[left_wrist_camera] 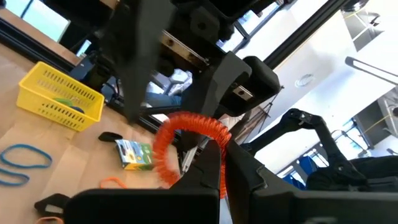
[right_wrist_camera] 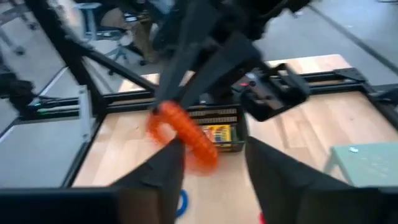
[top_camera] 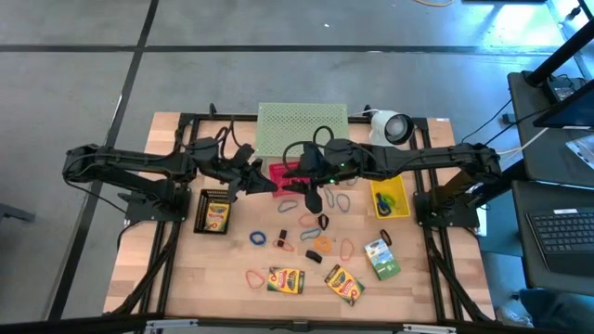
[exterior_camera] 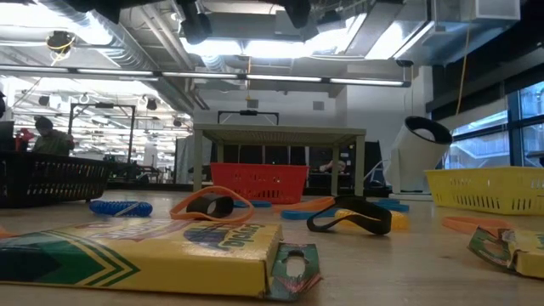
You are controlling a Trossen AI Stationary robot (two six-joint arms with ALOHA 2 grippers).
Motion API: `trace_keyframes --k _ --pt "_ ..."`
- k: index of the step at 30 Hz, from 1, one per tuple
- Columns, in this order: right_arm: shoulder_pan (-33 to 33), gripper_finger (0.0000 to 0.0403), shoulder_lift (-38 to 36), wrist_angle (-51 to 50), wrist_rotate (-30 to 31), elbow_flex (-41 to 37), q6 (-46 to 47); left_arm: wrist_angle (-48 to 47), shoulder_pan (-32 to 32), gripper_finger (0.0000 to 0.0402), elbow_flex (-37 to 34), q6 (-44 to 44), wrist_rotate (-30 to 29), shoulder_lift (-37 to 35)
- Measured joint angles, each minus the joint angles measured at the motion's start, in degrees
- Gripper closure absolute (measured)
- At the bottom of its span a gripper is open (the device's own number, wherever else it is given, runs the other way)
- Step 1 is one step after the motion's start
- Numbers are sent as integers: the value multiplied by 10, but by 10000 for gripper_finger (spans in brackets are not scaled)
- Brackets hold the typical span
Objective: Pick & Place Office Desk Supplies
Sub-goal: Put the orange spring keychain into the yellow bin
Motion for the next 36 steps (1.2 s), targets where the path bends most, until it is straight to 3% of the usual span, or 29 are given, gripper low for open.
trace_keyframes --k 4,8,18,25,31,36 --pt "0 167 0 0 37 0 10 0 0 400 0 -7 6 0" --pt "0 141 0 4 38 0 13 1 0 400 0 -9 8 0" --pt "6 165 11 29 18 0 19 4 0 400 0 -9 8 0" --pt "10 219 16 46 22 -1 21 4 0 400 0 -11 5 0" --pt "10 373 16 51 16 0 22 4 1 400 0 -13 -6 0" --pt "11 391 16 51 22 0 38 4 9 397 0 -13 -5 0"
